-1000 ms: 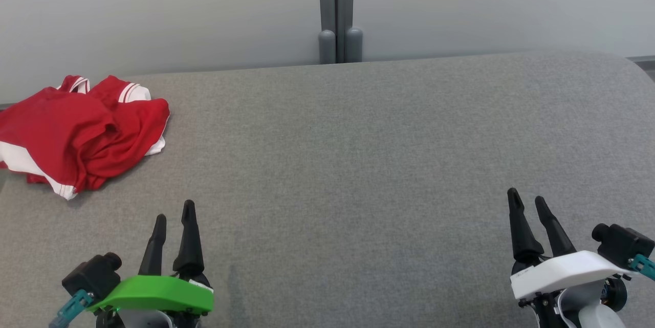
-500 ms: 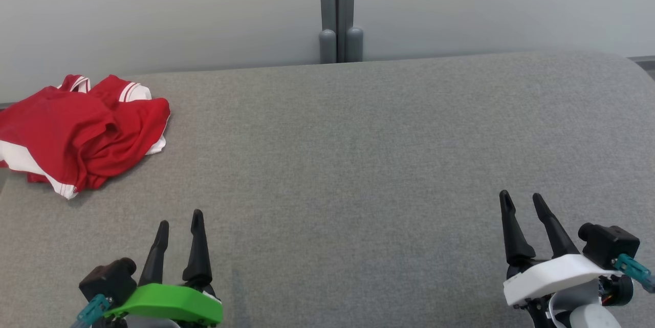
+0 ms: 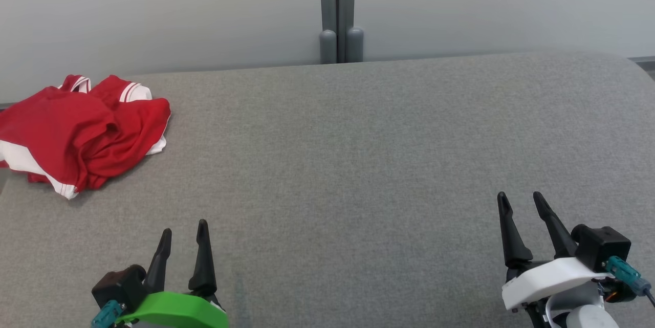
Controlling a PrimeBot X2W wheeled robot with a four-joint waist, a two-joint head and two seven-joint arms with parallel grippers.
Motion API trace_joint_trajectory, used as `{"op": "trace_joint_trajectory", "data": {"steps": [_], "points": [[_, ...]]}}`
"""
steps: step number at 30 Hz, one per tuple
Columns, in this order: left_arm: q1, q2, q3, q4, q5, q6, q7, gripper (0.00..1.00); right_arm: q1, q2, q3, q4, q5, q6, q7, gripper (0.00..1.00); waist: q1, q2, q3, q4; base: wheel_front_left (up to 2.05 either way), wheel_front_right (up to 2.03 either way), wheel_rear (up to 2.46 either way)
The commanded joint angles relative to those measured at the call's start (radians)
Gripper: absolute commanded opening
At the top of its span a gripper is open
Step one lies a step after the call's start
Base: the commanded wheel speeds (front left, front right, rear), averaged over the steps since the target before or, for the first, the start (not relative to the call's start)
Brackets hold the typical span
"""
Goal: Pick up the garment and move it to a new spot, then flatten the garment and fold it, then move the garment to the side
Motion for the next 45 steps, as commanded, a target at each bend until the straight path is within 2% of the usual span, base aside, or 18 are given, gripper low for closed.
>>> {"op": "trace_joint_trajectory", "data": {"steps": [1, 30, 45], "points": [[0.008, 0.008, -0.004, 0.003, 0.028, -0.006, -0.009, 1.0, 0.009, -0.005, 0.001, -0.004, -0.026, 0.0, -0.011, 1.0, 0.0, 0.0, 0.0, 0.0, 0.0, 0.0, 0.0], [0.019, 0.009, -0.033, 0.05, 0.178, -0.005, -0.063, 1.0, 0.016, -0.008, 0.016, 0.018, -0.225, 0.0, -0.064, 1.0, 0.0, 0.0, 0.001, 0.001, 0.0, 0.0, 0.0], [0.011, 0.009, -0.034, 0.055, 0.183, -0.009, -0.06, 1.0, 0.023, -0.008, 0.009, 0.02, -0.216, 0.0, -0.064, 1.0, 0.0, 0.0, 0.005, 0.017, 0.0, 0.0, 0.0]]}}
